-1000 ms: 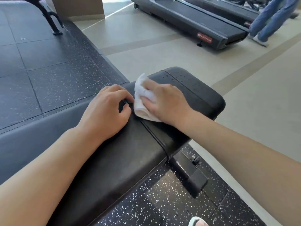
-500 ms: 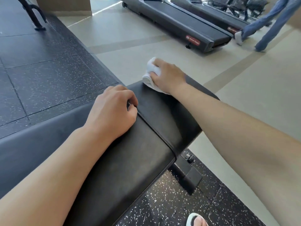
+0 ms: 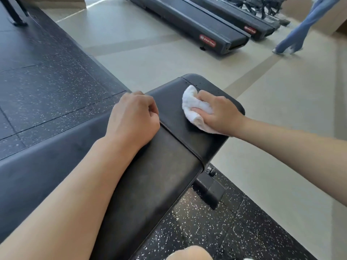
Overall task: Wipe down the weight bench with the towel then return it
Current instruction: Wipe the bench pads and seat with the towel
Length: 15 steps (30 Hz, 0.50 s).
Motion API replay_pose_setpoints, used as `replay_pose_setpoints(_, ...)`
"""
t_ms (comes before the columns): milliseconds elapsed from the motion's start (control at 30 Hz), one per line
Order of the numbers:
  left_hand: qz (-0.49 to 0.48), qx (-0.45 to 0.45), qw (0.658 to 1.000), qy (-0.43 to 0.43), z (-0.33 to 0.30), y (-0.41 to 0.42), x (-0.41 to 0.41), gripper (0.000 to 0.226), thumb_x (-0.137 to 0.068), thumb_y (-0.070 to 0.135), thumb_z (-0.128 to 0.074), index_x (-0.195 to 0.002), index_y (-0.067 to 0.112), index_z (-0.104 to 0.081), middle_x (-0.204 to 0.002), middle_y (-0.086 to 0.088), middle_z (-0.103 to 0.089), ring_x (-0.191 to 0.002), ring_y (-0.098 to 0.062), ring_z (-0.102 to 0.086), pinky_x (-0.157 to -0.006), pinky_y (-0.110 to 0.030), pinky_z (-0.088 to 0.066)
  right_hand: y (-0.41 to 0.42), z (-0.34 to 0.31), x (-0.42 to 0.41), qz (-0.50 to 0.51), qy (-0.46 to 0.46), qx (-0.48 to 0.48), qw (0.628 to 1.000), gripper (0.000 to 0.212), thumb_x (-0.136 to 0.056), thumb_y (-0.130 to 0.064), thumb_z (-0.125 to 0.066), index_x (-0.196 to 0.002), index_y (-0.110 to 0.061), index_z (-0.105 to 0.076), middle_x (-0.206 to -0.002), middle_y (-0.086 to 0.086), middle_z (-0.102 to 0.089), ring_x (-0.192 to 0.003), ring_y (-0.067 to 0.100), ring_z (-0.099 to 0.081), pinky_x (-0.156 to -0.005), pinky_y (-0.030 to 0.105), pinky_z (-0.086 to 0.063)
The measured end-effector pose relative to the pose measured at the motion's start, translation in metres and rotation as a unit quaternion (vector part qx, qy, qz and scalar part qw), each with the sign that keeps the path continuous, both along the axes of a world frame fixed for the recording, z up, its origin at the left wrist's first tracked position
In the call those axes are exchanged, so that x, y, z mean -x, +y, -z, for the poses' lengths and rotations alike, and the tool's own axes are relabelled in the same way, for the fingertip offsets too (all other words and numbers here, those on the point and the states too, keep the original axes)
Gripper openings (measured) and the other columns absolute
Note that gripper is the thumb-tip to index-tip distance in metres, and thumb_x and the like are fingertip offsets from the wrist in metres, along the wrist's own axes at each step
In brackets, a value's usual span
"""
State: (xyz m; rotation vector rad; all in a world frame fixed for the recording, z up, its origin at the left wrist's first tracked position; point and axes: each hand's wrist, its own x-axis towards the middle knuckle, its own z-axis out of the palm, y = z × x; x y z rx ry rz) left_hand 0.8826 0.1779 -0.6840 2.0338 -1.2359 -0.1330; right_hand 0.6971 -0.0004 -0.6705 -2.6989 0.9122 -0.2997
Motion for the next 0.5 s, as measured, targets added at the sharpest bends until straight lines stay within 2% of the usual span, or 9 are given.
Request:
replay_pose_setpoints(100,0.001,-0.016,1.0,-0.009,-0.003,-0.003,-0.001,0.023,-0.083,0.01,-0.055,-0.081,0.025,-0.073,-0.1,0.001,-0.065,-0.104,-0.03,-0.058,-0.092,-0.048,-0.051,-0.046,0.009,-0.043,0.039,-0.006,0.044,0.998,0.031,-0.098,-0.052,-0.051,-0.123,-0.034,-0.054,-0.11,0.002,-0.07,-0.101,0.033,-0.064,-0.079,0.038,-0.043)
replay_pose_setpoints(167,-0.004,-0.024,1.0,-0.016,-0.001,-0.006,-0.001,0.024,-0.083,0.01,-0.055,-0.082,0.026,-0.073,-0.103,0.002,-0.066,-0.106,-0.03,-0.056,-0.093,-0.047,-0.05,-0.07,0.012,-0.076,0.057,-0.008,0.068,0.996,0.035,-0.097,-0.049,-0.05,-0.128,-0.031,-0.054,-0.116,0.007,-0.069,-0.105,0.037,-0.062,-0.085,0.042,-0.047)
replay_pose_setpoints(267,-0.02,-0.015,0.999,-0.042,0.006,-0.005,-0.002,0.025,-0.081,0.01,-0.056,-0.086,0.027,-0.073,-0.102,0.007,-0.065,-0.108,-0.027,-0.054,-0.094,-0.045,-0.048,-0.091,0.014,-0.126,0.055,0.017,0.091,0.994,0.036,-0.097,-0.046,-0.047,-0.127,-0.027,-0.055,-0.119,0.009,-0.069,-0.109,0.038,-0.061,-0.088,0.043,-0.048)
replay_pose_setpoints(367,-0.043,-0.003,0.998,-0.05,0.013,-0.004,-0.007,0.026,-0.079,0.015,-0.049,-0.093,0.024,-0.069,-0.1,0.007,-0.059,-0.106,-0.028,-0.053,-0.094,-0.046,-0.049,-0.099,0.014,-0.153,0.05,0.051,0.109,0.991,0.032,-0.096,-0.045,-0.045,-0.116,-0.024,-0.059,-0.121,0.008,-0.068,-0.112,0.035,-0.06,-0.086,0.039,-0.045)
replay_pose_setpoints(433,-0.058,-0.016,0.996,-0.07,0.015,-0.003,-0.009,0.033,-0.078,0.022,-0.044,-0.102,0.022,-0.067,-0.108,0.001,-0.059,-0.108,-0.03,-0.053,-0.095,-0.049,-0.05,-0.096,0.013,-0.155,0.048,0.05,0.111,0.991,0.027,-0.096,-0.045,-0.045,-0.107,-0.025,-0.059,-0.12,0.007,-0.068,-0.111,0.034,-0.06,-0.081,0.037,-0.04)
replay_pose_setpoints(500,-0.087,-0.035,0.992,-0.085,0.018,-0.003,-0.01,0.032,-0.086,0.022,-0.05,-0.115,0.019,-0.064,-0.118,-0.004,-0.06,-0.113,-0.031,-0.053,-0.099,-0.048,-0.049,-0.083,0.014,-0.148,0.021,0.02,0.11,0.994,0.023,-0.096,-0.044,-0.045,-0.101,-0.025,-0.057,-0.117,0.007,-0.068,-0.108,0.034,-0.06,-0.078,0.036,-0.037)
